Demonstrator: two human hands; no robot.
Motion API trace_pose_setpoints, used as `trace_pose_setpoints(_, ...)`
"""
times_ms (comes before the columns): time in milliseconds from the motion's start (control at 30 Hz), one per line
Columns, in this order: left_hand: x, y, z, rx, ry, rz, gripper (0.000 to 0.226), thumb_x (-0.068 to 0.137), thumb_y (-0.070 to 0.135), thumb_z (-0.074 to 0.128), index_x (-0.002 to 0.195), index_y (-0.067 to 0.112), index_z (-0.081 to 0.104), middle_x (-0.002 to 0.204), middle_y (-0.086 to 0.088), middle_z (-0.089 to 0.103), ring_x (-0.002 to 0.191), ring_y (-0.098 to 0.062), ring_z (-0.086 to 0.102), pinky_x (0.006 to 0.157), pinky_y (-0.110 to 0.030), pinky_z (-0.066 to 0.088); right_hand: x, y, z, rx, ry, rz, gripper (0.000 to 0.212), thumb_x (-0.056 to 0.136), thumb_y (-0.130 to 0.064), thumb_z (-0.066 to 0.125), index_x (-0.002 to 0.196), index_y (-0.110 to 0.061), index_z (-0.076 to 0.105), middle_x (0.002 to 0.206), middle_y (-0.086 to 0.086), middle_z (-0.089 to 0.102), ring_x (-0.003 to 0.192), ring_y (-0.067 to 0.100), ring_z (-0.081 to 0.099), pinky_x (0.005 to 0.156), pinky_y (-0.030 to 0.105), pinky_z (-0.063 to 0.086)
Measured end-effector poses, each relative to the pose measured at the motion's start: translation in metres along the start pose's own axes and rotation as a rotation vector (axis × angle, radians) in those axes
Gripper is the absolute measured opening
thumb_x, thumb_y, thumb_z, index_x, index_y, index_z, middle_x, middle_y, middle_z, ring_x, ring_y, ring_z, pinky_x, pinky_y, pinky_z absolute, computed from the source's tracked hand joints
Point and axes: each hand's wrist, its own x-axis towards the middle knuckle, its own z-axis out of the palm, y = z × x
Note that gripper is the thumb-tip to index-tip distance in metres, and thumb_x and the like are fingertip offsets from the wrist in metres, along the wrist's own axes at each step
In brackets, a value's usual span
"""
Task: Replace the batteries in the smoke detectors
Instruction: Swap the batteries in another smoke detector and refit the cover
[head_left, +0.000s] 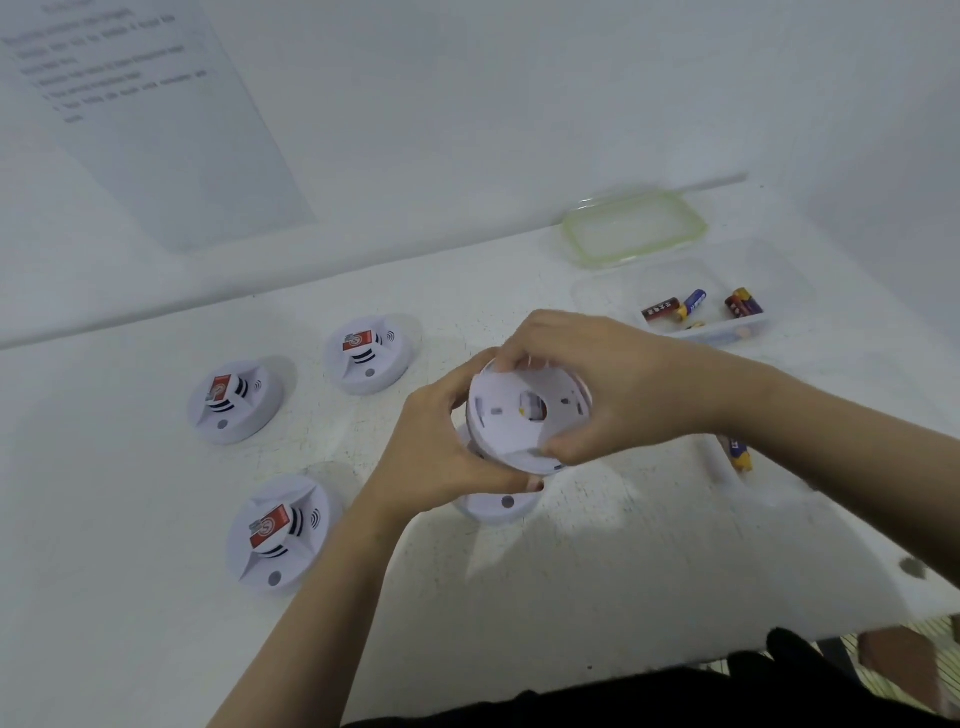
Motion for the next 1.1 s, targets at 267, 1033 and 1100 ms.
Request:
trace_pose_setpoints(267,-0.003,-0.021,-0.013,-0.002,0.152,-0.026,0.093,0.045,0.027,0.092,0.130,0.031,0.054,0.120,0.015,0.065,0.115,-0.004,0.059,0.088,-0.014,0.050,0.010,0.042,-0.019,-0.196,0.153,0.231,0.055,0.071,-0.038,0.075,0.117,-0.021,0.050,0.115,0.000,0.047,0.105,0.015,0.043,0.083,0.023,0.032)
trace_pose_setpoints(1033,0.026,0.005,0.020,-0.005,0.174,0.098,0.095,0.049,0.018,0.093,0.135,0.020,0.050,0.131,0.010,0.059,0.126,-0.011,0.053,0.098,-0.022,0.048,-0.029,0.043,0.004,0.522,0.335,0.237,0.028,0.093,-0.014,0.052,0.112,-0.034,0.051,0.110,-0.001,0.065,0.079,0.022,0.070,0.069,0.051,0.056)
trace_pose_setpoints(1100,0.031,0.010,0.027,-0.013,0.148,0.110,0.097,0.050,0.022,0.094,0.136,0.014,0.049,0.132,0.001,0.059,0.126,-0.019,0.054,0.099,-0.029,0.050,-0.035,0.046,0.003,0.435,0.378,0.252,0.029,0.091,-0.014,0.053,0.111,-0.035,0.053,0.114,-0.002,0.063,0.077,0.017,0.070,0.071,0.045,0.056)
